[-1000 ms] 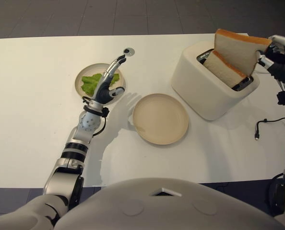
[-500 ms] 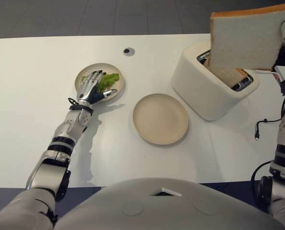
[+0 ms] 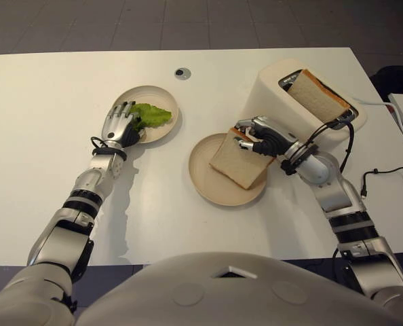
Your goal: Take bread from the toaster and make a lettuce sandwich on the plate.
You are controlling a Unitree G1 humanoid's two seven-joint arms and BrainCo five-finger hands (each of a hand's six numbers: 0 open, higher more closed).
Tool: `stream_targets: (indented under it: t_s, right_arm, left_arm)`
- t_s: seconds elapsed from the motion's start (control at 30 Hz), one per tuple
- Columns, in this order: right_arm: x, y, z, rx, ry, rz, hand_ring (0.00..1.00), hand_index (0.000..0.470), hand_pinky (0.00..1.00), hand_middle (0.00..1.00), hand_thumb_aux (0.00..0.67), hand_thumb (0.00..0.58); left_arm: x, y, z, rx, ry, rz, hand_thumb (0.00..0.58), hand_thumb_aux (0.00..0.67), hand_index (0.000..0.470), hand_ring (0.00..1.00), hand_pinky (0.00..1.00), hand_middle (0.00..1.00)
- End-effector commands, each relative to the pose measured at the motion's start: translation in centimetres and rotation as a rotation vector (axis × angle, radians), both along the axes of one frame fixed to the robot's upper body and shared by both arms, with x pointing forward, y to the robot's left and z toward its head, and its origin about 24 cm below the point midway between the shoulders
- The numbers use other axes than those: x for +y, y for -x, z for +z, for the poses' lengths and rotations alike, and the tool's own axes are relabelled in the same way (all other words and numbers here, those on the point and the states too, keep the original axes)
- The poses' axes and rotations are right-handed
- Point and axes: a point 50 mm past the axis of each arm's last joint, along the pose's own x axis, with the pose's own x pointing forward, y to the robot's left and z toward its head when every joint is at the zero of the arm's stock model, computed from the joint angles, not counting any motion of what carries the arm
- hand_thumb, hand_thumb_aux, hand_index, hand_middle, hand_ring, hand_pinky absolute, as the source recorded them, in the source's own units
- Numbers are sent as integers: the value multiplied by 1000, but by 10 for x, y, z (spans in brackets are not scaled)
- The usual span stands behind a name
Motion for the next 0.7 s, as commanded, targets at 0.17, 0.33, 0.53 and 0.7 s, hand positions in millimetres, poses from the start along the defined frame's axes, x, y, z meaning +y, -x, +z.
stream_targets:
  t_s: [0.17, 0.33, 0.53, 0.7]
  right_arm:
    - [4, 5, -30, 222, 163, 76, 1000, 470, 1000, 1000, 670, 580]
    - [30, 22, -26, 237, 86, 214, 1000, 470, 1000, 1000, 670, 580]
    - [33, 24, -5, 172, -49, 221, 945, 0, 945, 945, 0, 0]
    - [20, 16, 9, 102, -119, 137, 827, 0, 827, 827, 0, 0]
  left_arm:
    - [-6, 2, -3, 0, 24, -32, 580, 670, 470, 0, 0, 0]
    - [-18, 1, 9, -83, 105, -97, 580, 670, 470, 0, 0, 0]
    - [-29, 3, 24, -168, 245, -178, 580, 670, 470, 0, 0, 0]
    - [-41, 8, 38, -229, 351, -274, 580, 670, 470, 0, 0, 0]
